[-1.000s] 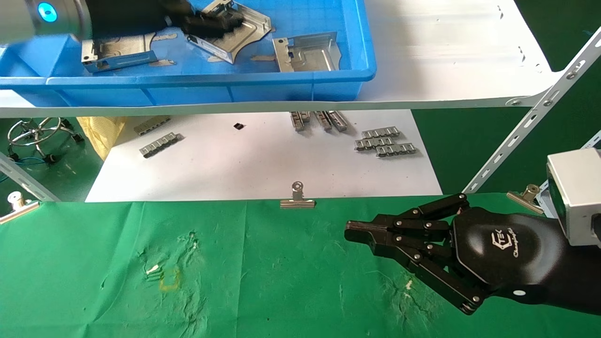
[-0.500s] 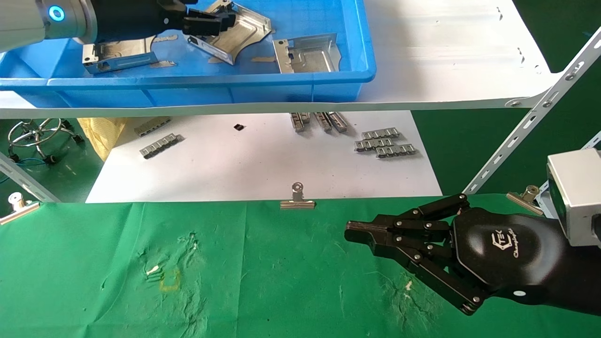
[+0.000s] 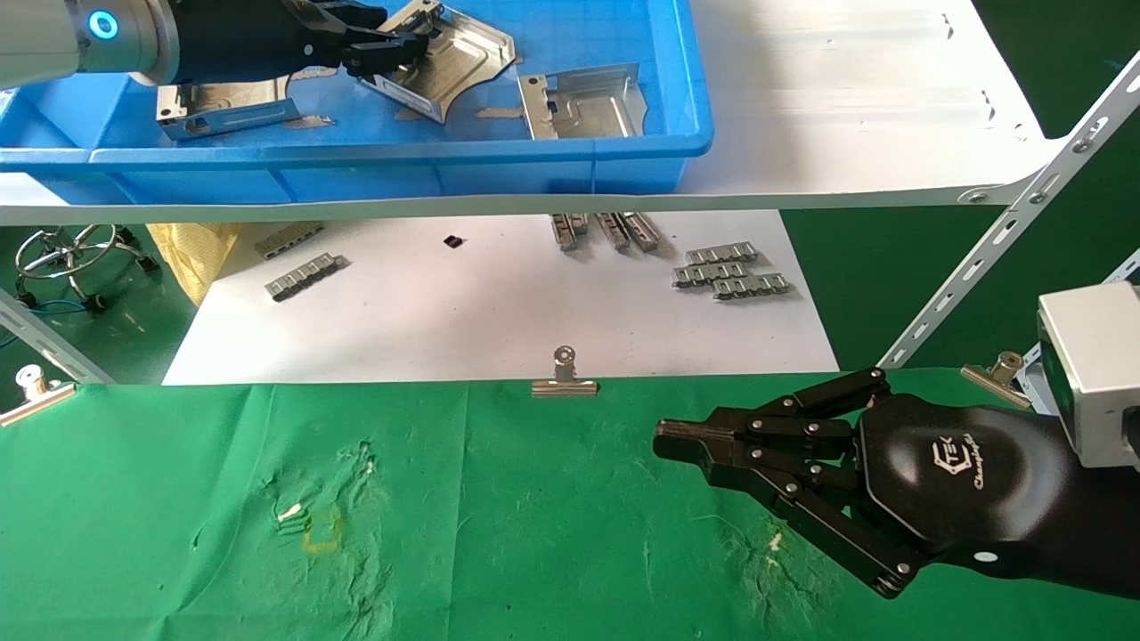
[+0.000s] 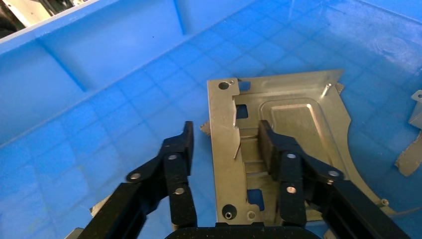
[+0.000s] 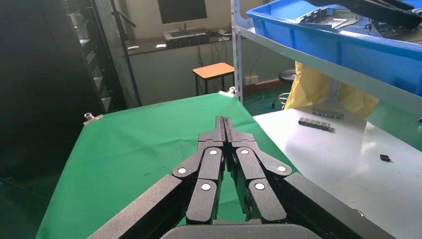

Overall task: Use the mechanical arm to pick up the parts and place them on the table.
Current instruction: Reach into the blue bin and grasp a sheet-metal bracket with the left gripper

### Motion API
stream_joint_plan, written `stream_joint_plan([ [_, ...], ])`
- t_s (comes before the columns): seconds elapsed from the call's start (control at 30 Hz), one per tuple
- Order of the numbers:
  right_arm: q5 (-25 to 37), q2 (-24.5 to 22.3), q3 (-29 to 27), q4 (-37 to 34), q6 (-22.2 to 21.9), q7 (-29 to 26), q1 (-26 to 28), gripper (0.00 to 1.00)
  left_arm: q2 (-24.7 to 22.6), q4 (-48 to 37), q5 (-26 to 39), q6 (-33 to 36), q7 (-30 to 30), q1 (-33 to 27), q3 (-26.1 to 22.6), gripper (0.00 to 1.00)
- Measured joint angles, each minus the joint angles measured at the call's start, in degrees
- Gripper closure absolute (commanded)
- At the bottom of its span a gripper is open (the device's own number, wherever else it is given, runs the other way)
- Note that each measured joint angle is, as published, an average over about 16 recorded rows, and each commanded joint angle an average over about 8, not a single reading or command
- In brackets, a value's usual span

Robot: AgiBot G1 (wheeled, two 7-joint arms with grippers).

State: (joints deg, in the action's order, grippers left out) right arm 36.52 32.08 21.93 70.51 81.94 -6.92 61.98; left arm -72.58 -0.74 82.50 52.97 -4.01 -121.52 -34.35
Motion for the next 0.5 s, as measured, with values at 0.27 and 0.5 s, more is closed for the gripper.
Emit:
stream_joint_plan([
  [0.27,0.0,0.0,0.0,0.0,0.0,0.0,0.0,1.0,0.2,0.1,0.3,-0.1,-0.9,-0.4,-0.2,1.0],
  [0.5,0.0,0.0,0.0,0.0,0.0,0.0,0.0,1.0,1.2,1.4,-1.2,1.2,-0.1,-0.7,0.8,1.0],
])
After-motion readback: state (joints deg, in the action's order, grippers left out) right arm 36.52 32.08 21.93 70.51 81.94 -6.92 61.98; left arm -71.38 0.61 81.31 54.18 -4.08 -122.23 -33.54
